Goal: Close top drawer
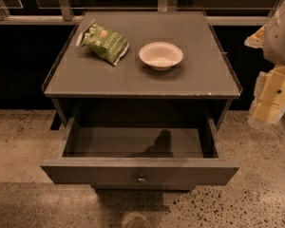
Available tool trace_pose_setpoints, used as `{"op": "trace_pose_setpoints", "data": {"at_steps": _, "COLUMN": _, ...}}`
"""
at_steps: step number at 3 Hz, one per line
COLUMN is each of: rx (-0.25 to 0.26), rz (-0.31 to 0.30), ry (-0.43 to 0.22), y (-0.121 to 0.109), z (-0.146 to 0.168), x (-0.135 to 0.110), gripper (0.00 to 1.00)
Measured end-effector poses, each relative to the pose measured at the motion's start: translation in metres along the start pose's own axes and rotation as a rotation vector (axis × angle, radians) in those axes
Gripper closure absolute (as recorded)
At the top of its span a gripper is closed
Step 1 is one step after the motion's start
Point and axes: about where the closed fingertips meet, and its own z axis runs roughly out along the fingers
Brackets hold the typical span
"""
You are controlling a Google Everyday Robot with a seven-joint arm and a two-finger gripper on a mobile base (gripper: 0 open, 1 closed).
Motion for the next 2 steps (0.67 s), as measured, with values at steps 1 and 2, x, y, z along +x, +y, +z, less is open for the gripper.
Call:
{"op": "trace_pose_setpoints", "data": {"at_steps": 1, "rx": 0.0, "rz": 0.0, "ry": 0.0, "y": 0.0, "z": 0.0, "x": 0.0, "gripper": 0.0}}
{"op": "trace_pose_setpoints", "data": {"at_steps": 2, "rx": 0.004, "rz": 0.012, "ry": -0.043, "y": 0.011, "z": 0.016, "x": 0.004, "gripper": 0.0}}
